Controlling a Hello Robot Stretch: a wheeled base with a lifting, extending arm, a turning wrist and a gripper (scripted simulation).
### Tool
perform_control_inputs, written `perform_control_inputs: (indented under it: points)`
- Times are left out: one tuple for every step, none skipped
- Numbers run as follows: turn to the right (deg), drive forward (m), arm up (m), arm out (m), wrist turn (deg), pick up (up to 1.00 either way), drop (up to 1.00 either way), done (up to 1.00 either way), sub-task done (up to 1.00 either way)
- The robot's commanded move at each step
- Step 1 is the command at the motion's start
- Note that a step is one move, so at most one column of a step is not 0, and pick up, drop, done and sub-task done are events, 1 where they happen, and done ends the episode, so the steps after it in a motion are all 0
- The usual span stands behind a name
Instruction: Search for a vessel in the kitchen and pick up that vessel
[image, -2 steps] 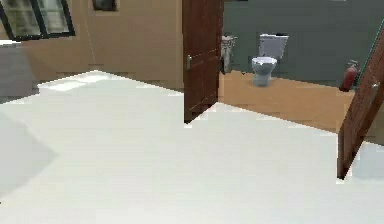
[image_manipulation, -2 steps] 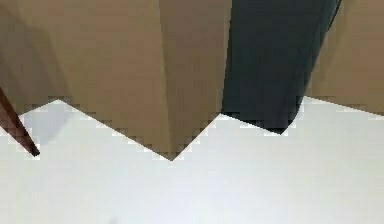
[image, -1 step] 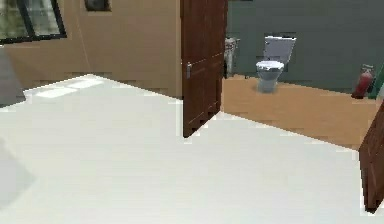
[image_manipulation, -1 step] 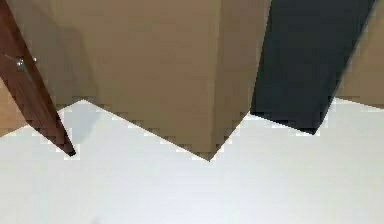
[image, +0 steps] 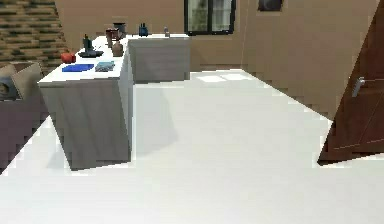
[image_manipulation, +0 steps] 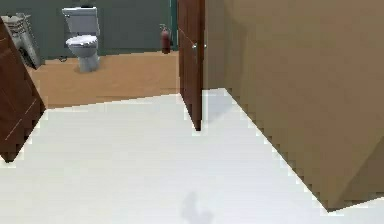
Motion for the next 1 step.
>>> perform_control_inputs:
  points:
    - [0.0, 1.0, 0.0, 0.0, 0.0, 0.0, 0.0, 0.0, 0.0]
